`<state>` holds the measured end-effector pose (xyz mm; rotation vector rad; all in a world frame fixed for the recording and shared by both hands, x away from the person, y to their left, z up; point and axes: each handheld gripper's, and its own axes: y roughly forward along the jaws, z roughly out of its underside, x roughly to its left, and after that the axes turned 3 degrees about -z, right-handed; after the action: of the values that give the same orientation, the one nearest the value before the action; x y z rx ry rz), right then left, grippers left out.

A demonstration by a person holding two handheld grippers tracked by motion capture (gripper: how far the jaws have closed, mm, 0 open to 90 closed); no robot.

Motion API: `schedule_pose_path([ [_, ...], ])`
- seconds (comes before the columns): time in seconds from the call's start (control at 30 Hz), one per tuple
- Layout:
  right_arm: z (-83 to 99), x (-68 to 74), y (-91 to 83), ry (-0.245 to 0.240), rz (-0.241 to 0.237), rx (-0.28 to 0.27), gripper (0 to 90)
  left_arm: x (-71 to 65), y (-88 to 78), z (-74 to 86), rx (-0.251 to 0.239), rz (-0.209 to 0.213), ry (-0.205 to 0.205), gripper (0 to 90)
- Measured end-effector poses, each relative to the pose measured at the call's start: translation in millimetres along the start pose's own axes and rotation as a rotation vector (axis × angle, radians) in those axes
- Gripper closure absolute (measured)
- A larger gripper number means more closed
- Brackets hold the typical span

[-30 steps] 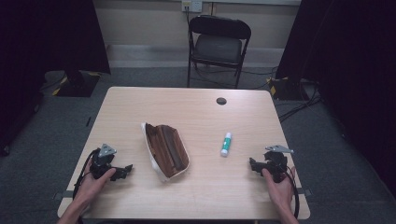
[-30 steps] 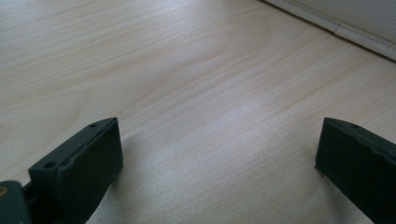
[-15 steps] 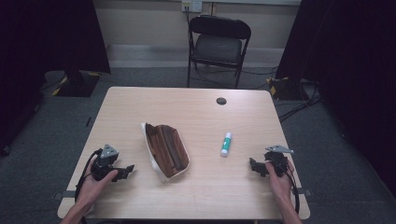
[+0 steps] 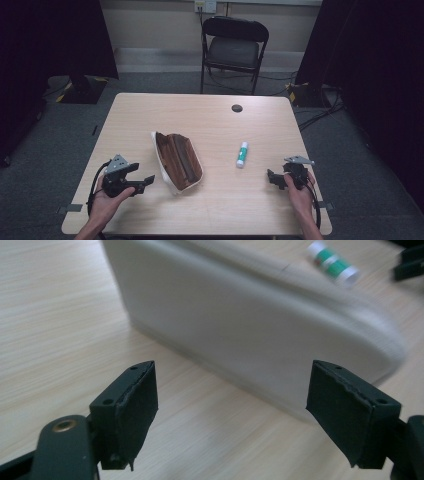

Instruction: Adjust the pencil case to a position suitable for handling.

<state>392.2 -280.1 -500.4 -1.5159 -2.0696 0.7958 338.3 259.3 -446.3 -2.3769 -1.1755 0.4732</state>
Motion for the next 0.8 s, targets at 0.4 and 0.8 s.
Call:
schedule_pose_path([
  [0.4,-0.1,-0.1,0.0,0.001,-0.001,0.002,9.1,-25.6,2.5,-16.5,-0.075,0.061,-0.003,15.8],
  [0.8,-0.2,-0.3,0.1,-0.001,-0.005,0.001,9.1,-44.7,28.2,-14.6,-0.007,0.056,0.065,15.9],
])
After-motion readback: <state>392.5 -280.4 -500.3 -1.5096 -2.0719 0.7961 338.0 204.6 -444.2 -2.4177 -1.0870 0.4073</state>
